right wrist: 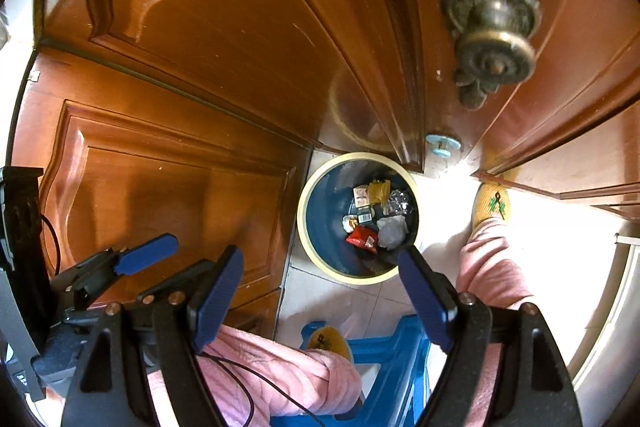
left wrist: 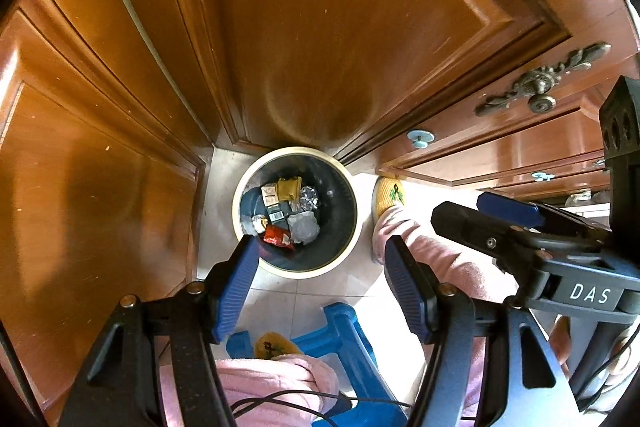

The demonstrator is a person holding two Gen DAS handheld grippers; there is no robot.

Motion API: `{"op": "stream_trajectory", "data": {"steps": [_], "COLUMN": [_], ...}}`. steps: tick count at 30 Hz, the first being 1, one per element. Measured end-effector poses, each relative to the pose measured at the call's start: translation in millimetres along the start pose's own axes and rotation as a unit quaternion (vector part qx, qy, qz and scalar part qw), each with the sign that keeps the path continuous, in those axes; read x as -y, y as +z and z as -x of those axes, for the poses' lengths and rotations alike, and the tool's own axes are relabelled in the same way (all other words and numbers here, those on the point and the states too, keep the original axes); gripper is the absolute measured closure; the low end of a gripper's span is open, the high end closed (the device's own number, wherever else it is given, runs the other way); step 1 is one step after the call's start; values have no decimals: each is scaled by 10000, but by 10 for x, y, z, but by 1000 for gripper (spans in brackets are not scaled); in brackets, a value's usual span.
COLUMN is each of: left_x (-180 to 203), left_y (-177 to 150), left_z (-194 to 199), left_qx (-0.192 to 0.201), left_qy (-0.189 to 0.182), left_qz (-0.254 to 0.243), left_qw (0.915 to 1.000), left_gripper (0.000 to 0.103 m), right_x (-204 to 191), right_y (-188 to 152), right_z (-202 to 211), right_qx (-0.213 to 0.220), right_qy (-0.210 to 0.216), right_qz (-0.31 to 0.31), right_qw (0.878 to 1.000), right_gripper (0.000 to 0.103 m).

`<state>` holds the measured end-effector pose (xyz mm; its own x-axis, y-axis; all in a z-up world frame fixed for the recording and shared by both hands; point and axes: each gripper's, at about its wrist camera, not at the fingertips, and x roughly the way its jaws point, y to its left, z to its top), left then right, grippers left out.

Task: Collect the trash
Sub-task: 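Raise both tools back up to the counter toward the toothpaste box and loofah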

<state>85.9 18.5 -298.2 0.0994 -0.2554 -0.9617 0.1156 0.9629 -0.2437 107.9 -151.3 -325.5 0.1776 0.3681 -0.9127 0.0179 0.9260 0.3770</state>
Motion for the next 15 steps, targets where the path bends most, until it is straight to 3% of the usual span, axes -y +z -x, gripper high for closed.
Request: {"op": "stream_trajectory", "data": {"steps": [15], "left_x": [-7], "left_y": [-14], "left_z": [616], "left_qx": [654], "left_qy": [-52], "left_qz": [17], "left_qw": [9978], "left_gripper": [36], "right_x": [-417], "right_y": [-87], "right_z": [583], "right_qx": [681], "right_qy": [-395], "right_qz": [650], "right_qw": [9948], "right_gripper": [23]}}
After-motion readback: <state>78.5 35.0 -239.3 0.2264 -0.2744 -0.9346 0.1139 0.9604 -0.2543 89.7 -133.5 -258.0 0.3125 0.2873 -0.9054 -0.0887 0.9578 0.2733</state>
